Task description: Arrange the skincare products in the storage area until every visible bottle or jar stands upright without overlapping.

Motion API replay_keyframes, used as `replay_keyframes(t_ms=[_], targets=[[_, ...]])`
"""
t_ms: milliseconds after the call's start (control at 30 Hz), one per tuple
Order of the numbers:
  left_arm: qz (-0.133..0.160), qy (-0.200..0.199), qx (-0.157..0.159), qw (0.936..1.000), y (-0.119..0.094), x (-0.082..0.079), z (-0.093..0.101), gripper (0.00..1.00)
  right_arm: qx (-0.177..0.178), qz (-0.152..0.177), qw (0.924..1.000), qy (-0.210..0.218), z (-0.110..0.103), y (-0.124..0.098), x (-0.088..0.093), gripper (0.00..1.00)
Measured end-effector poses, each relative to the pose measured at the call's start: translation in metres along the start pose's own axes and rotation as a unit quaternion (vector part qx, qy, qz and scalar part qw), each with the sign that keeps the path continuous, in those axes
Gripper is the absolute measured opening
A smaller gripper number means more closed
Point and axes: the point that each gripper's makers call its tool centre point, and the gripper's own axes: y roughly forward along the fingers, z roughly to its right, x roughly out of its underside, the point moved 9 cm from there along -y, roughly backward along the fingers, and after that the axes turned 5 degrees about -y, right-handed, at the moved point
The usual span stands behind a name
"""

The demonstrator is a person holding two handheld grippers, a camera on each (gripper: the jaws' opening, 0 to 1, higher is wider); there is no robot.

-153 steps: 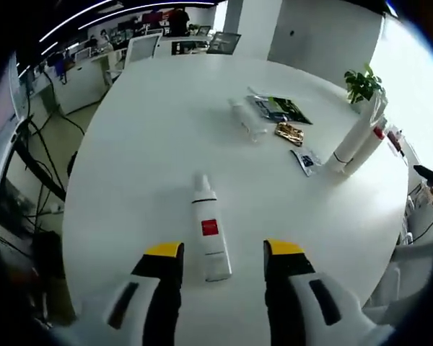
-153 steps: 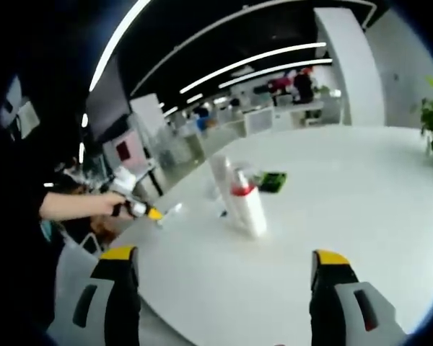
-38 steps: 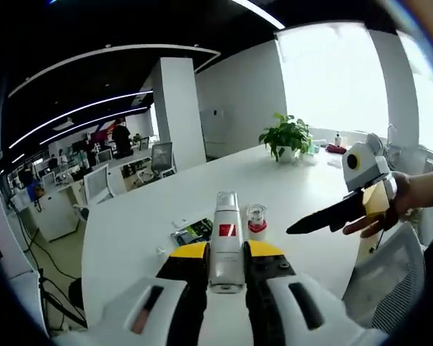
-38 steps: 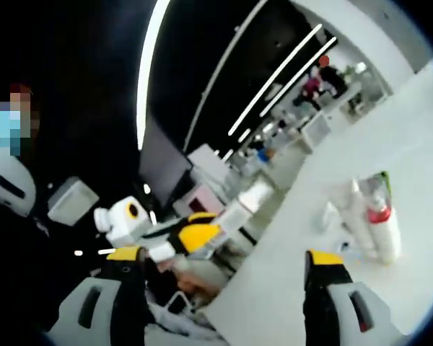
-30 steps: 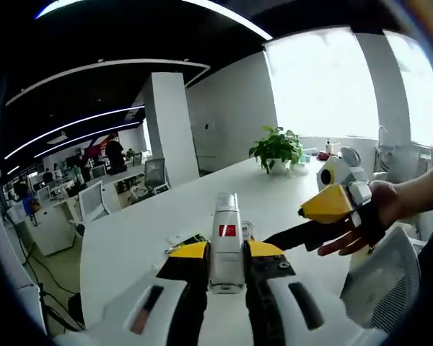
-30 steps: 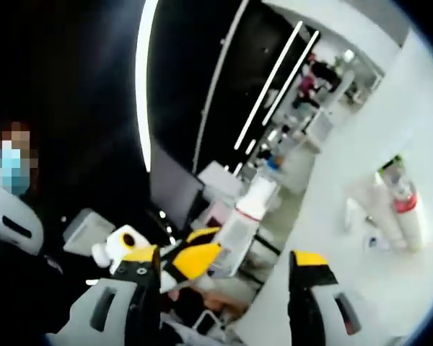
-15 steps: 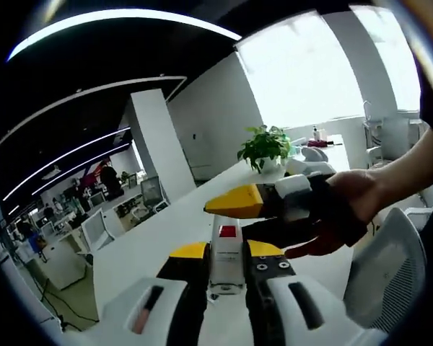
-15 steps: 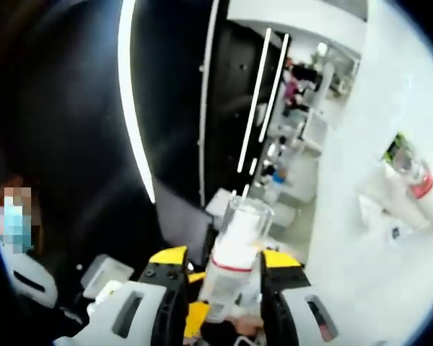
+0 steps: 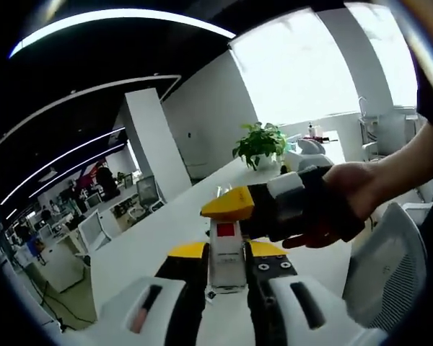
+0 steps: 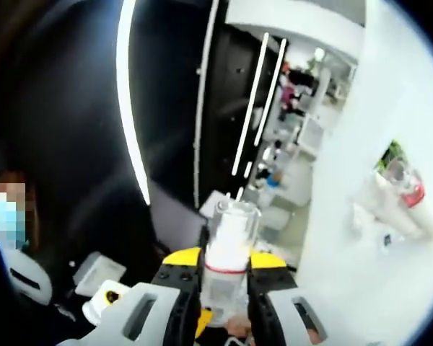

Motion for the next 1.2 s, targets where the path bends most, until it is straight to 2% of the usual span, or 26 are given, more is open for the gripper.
replay_keyframes(t_ms=[67, 167, 267, 333, 433, 500, 567, 600, 633, 700, 833, 867, 1000, 1100, 1200], targets=[[0.003, -0.018, 0.019, 0.9997, -0.001, 0.000, 0.002, 0.27, -0.010, -0.022, 0.9986, -0.048, -0.004, -0.001, -0.005, 0.16], [0.006, -0.050, 0.044, 0.9977, -0.003, -0.001, 0.003, 0.35, -0.031, -0.074, 0.9905, -0.112, -0.011, -0.001, -0.010, 0.15], [0.007, -0.087, 0.060, 0.9944, -0.004, 0.001, 0.000, 0.39, -0.058, -0.112, 0.9745, -0.186, -0.022, -0.002, -0.018, 0.15], [0.005, -0.099, 0.065, 0.9930, -0.005, 0.001, -0.003, 0.40, -0.072, -0.127, 0.9669, -0.209, -0.028, -0.002, -0.022, 0.15], [0.011, -0.140, 0.107, 0.9843, -0.007, 0.001, -0.003, 0.43, -0.107, -0.143, 0.9564, -0.231, -0.038, -0.001, -0.030, 0.15], [0.022, -0.167, 0.134, 0.9765, -0.007, 0.002, -0.005, 0.40, -0.127, -0.164, 0.9471, -0.245, -0.041, -0.001, -0.035, 0.15], [0.019, -0.169, 0.151, 0.9738, -0.008, 0.002, -0.008, 0.41, -0.140, -0.177, 0.9387, -0.260, -0.044, -0.002, -0.039, 0.14], [0.013, -0.168, 0.165, 0.9717, -0.009, 0.002, -0.008, 0.42, -0.156, -0.189, 0.9292, -0.276, -0.048, -0.002, -0.041, 0.14], [0.010, -0.153, 0.173, 0.9729, -0.010, 0.001, -0.010, 0.43, -0.168, -0.201, 0.9190, -0.295, -0.052, -0.003, -0.042, 0.14], [0.011, -0.145, 0.189, 0.9711, -0.012, -0.002, -0.010, 0.43, -0.186, -0.212, 0.9034, -0.323, -0.059, -0.004, -0.043, 0.15], [0.031, -0.133, 0.212, 0.9677, -0.013, -0.013, -0.008, 0.43, -0.219, -0.224, 0.8777, -0.362, -0.074, -0.004, -0.040, 0.15], [0.036, -0.130, 0.224, 0.9651, -0.013, -0.016, -0.006, 0.43, -0.228, -0.227, 0.8699, -0.374, -0.078, -0.003, -0.038, 0.15], [0.048, -0.123, 0.258, 0.9570, -0.011, -0.022, 0.004, 0.42, -0.238, -0.234, 0.8475, -0.412, -0.086, -0.002, -0.031, 0.15], [0.046, -0.105, 0.263, 0.9580, -0.009, -0.020, 0.010, 0.40, -0.245, -0.246, 0.8390, -0.419, -0.087, -0.003, -0.025, 0.15], [0.045, -0.103, 0.262, 0.9586, -0.008, -0.016, 0.009, 0.30, -0.246, -0.246, 0.8346, -0.427, -0.086, -0.004, -0.025, 0.15]])
